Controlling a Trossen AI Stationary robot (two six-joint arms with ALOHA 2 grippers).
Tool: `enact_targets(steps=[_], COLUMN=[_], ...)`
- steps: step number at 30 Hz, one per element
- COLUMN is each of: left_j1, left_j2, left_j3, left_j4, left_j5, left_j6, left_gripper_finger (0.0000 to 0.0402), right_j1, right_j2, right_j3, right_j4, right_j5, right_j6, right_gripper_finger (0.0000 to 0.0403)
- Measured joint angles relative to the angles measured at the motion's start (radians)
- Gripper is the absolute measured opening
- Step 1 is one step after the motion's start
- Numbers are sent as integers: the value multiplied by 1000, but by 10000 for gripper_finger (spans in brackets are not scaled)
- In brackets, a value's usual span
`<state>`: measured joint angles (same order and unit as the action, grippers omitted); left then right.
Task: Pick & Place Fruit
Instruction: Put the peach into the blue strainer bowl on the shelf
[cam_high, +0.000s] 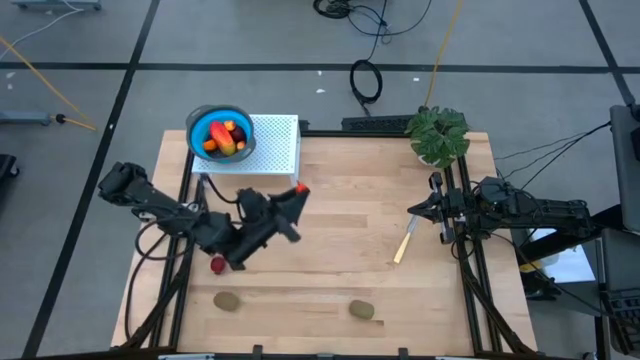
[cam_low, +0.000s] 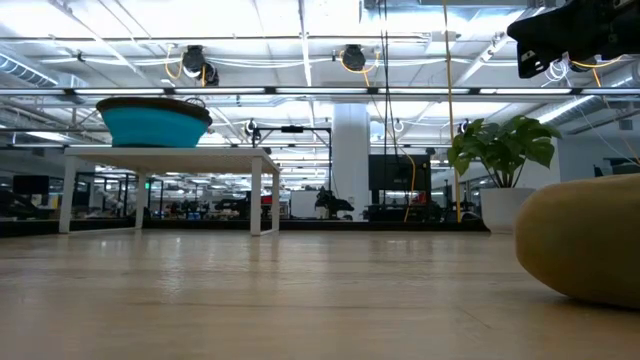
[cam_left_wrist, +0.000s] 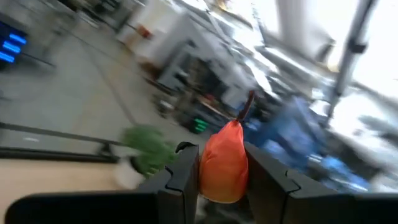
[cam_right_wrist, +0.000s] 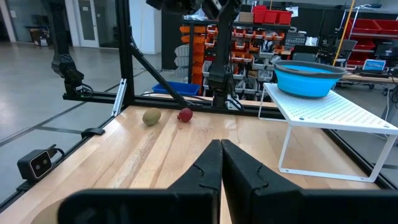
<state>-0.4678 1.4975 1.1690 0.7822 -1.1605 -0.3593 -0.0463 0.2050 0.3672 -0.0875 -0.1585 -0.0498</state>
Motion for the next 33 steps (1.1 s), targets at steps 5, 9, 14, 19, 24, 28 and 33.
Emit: enact_targets(steps=[5,9,14,19,24,28,33], left_j1=[36,76,144,228,318,388,467], left_j2=[0,0,0,0,0,0,0], left_j3=[0,0,0,0,0,0,0], left_j4=[0,-1,-3,-9,-9,-9,-9], left_j5=[-165,-244,-263,-265,-287,-290,-288], left_j6=[180,377,558,689,821,908,965], left_gripper_finger=[108,108,108,108,108,108,108], right_j1=[0,0,0,0,0,0,0], right_j2=[0,0,0,0,0,0,0], right_j3=[0,0,0,0,0,0,0], right_j4=[0,0,0,0,0,0,0], right_j5=[0,0,0,0,0,0,0], right_j6=[0,0,0,0,0,0,0], right_gripper_finger=[0,0,0,0,0,0,0])
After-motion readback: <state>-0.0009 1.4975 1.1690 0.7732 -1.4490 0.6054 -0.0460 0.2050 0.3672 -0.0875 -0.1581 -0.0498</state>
